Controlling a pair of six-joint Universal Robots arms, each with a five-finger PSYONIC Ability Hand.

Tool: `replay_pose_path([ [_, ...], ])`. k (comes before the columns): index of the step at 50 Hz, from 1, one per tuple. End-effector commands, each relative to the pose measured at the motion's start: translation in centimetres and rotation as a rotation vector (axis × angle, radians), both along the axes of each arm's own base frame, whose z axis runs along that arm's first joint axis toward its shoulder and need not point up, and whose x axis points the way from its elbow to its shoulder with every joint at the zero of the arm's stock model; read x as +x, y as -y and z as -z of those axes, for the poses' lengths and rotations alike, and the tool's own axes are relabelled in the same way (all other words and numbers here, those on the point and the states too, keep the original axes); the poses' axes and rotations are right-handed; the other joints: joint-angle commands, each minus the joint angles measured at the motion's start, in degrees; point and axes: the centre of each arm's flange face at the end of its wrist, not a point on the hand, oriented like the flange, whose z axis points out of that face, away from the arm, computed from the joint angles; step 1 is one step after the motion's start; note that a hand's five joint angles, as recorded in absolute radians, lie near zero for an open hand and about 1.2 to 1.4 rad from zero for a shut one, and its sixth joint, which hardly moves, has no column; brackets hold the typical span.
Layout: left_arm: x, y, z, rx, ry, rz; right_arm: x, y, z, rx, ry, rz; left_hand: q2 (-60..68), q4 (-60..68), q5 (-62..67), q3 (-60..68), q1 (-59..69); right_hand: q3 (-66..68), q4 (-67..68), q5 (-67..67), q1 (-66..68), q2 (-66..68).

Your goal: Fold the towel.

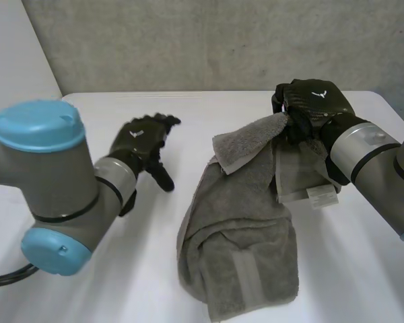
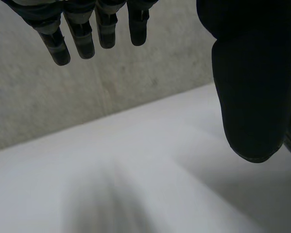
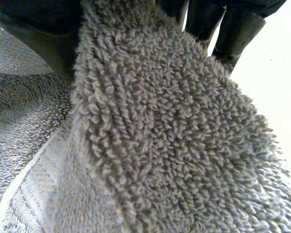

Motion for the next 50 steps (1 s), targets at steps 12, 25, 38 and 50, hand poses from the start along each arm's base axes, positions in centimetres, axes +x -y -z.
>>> replay_pose_path([
  [12,-0.5,-2.2,2.1,0.288,-0.095,0.027,-1.9,2.8,1.0,-0.026,-0.085,0.122,3.4,3.4,1.6,3.4,3.1,5.1,3.3,4.4,4.6,5.5],
  [25,-1.1,-3.4,2.7,0.429,-0.200,0.045,-1.9,2.6,1.2,-0.019,-0.093,0.128,4.1,4.1,2.2,4.1,3.8,5.1,3.3,4.4,4.6,5.5],
  [38,-2.9,-1.1,7.9,0.419,-0.171,-0.002,-1.8,1.7,0.2,-0.029,-0.072,0.116,47.7,47.6,45.8,47.6,47.4,5.1,3.3,4.4,4.6,5.5],
  [50,-2.5,1.9,-9.3,-0.161,-0.431,-0.037,-2.3,2.5,-11.0,-0.573,0.314,0.069,70.4,70.3,68.5,70.3,70.1,5.1,3.3,4.4,4.6,5.5],
])
